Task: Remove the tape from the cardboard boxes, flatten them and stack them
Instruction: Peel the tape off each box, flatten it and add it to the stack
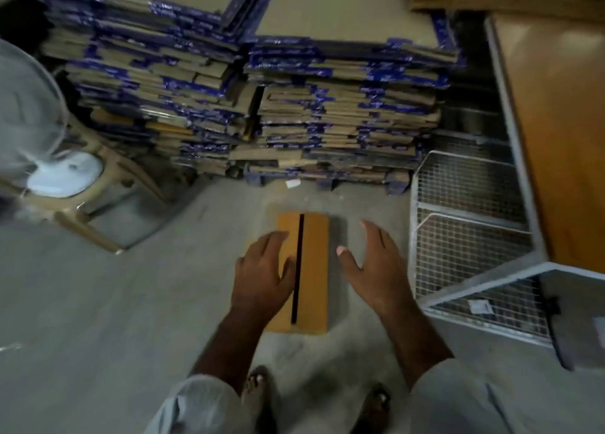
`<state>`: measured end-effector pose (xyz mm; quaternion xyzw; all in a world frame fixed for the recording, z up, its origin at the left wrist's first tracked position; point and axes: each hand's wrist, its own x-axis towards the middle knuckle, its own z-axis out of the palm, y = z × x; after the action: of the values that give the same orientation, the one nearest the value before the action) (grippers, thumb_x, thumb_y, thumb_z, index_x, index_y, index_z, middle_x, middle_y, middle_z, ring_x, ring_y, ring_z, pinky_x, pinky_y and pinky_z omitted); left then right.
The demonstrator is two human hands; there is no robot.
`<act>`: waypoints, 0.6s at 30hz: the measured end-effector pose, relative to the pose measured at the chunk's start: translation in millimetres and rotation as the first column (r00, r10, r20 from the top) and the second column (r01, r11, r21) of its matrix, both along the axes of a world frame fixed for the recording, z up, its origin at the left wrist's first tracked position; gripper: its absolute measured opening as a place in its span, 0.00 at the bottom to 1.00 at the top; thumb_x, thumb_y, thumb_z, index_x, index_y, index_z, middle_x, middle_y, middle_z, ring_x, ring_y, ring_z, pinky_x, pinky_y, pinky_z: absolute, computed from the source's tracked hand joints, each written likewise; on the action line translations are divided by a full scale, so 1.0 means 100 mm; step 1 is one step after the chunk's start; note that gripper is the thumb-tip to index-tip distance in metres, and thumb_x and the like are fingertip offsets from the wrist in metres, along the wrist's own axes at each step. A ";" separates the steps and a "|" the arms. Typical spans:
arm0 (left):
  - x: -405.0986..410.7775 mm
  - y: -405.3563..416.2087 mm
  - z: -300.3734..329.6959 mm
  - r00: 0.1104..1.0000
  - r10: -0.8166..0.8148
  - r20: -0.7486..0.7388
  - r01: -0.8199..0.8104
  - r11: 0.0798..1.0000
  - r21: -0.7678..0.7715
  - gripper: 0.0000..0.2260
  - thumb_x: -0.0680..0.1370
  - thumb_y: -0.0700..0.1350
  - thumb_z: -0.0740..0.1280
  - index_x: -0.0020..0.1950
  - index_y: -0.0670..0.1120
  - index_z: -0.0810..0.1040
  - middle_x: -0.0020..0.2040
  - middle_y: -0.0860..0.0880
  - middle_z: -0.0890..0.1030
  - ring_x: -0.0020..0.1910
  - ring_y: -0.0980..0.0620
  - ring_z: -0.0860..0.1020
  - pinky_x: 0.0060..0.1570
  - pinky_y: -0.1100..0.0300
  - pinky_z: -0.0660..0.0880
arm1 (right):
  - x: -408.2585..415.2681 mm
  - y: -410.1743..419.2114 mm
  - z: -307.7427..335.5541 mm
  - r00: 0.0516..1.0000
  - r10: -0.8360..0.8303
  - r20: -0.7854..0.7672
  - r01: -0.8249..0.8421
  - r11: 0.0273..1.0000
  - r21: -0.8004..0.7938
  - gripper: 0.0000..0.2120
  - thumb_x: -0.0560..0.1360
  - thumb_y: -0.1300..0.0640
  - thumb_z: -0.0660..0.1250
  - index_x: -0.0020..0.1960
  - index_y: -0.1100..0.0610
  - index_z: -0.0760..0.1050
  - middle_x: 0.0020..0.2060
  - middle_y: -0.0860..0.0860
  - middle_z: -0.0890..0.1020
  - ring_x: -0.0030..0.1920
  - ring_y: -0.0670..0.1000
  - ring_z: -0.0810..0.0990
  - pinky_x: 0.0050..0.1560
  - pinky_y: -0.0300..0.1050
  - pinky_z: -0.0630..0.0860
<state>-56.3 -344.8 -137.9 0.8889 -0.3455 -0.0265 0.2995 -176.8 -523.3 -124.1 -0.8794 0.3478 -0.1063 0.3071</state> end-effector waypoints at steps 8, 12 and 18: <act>0.51 0.91 -2.09 0.952 -0.036 -0.304 0.177 0.876 0.449 0.27 0.78 0.60 0.53 0.72 0.50 0.74 0.68 0.49 0.78 0.62 0.45 0.80 0.56 0.45 0.77 | 0.19 0.83 -2.45 0.856 0.076 -0.512 0.048 0.973 0.226 0.36 0.82 0.40 0.61 0.83 0.54 0.53 0.79 0.53 0.63 0.77 0.54 0.65 0.74 0.53 0.67; 0.57 0.95 -3.31 0.894 -0.117 -0.433 0.380 0.712 0.590 0.24 0.71 0.54 0.66 0.64 0.46 0.81 0.59 0.45 0.83 0.50 0.43 0.84 0.41 0.44 0.80 | 0.08 0.97 -3.67 0.712 0.181 -0.678 0.053 0.950 0.309 0.38 0.82 0.40 0.59 0.84 0.52 0.46 0.82 0.54 0.55 0.80 0.57 0.59 0.75 0.57 0.64; 0.76 0.60 -4.92 0.859 0.160 -0.486 0.203 0.765 0.611 0.30 0.81 0.56 0.64 0.80 0.47 0.62 0.75 0.45 0.68 0.70 0.41 0.71 0.62 0.43 0.72 | 0.34 0.75 -5.17 0.744 0.058 -0.665 0.237 0.908 0.345 0.42 0.79 0.39 0.66 0.83 0.52 0.47 0.81 0.55 0.58 0.76 0.61 0.65 0.71 0.63 0.70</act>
<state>20.1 -284.6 -630.1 0.8925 -0.2337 -0.3816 0.0569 -143.2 -448.7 -641.6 -0.7570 0.4907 0.2721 0.3346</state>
